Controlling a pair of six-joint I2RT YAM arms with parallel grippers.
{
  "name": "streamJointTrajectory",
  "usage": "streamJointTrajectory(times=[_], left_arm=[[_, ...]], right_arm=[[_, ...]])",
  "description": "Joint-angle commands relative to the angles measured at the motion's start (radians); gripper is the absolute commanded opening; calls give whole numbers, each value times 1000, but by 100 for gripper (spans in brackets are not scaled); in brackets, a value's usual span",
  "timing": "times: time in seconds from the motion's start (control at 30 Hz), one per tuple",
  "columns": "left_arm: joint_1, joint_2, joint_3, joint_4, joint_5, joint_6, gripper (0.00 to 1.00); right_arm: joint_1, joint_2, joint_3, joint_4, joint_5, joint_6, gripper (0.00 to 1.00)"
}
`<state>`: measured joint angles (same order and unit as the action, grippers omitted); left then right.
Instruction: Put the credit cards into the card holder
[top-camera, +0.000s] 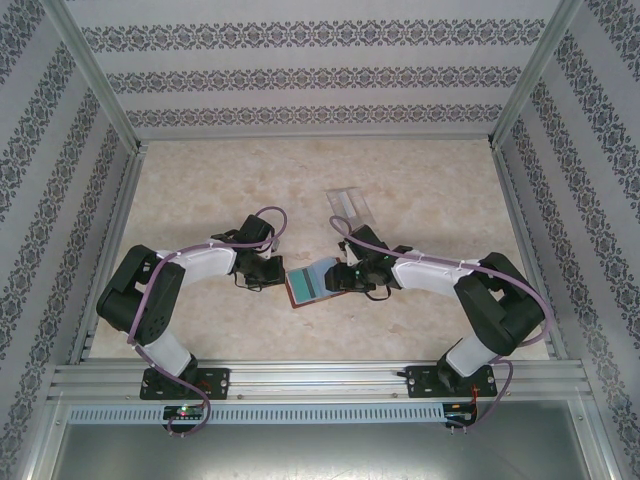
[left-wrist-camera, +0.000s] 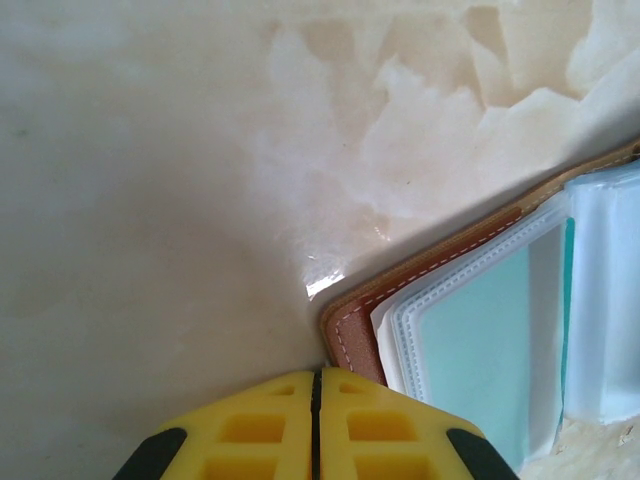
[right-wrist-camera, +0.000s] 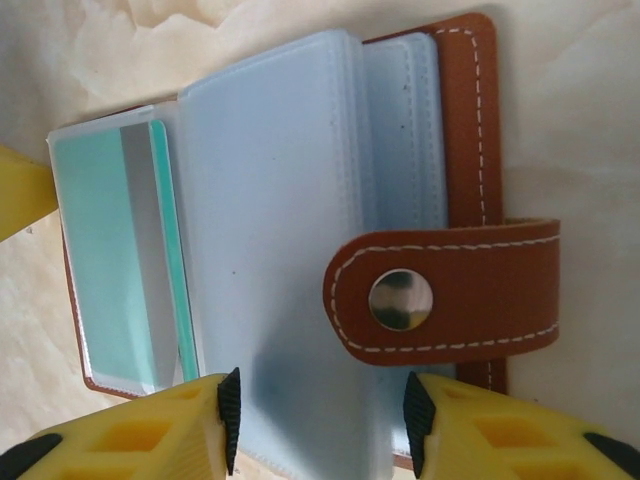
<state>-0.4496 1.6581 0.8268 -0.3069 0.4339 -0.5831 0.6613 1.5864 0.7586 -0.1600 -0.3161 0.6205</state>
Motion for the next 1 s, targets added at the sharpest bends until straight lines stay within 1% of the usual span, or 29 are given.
streamJointTrajectory(times=[0.0,0.1,0.17,0.3,0.4,0.5,0.63,0.83,0.97], left_arm=[[-15,51,-8,83,33,1,9],[-16,51,-9,81,35,-1,9],[-15,52,-8,80,34,2,9],[-15,54,0,68,33,8,9],[-16,59,3,72,35,10,9],[-16,68,9,64,37,15,9],[-16,76,9,74,44,13,9],[-16,81,9,76,49,14,9],[-16,78,4,72,48,15,9]], right_arm=[[15,21,28,-8,6,-21,47],[18,20,41,-16,-6,-19,43],[22,15,53,-29,0,-24,43],[26,2,81,-102,60,-41,52],[29,-14,93,-148,101,-58,56],[33,-16,108,-188,139,-71,56],[43,-7,113,-186,138,-78,55],[63,29,130,-164,111,-73,50],[65,53,134,-158,101,-64,49]])
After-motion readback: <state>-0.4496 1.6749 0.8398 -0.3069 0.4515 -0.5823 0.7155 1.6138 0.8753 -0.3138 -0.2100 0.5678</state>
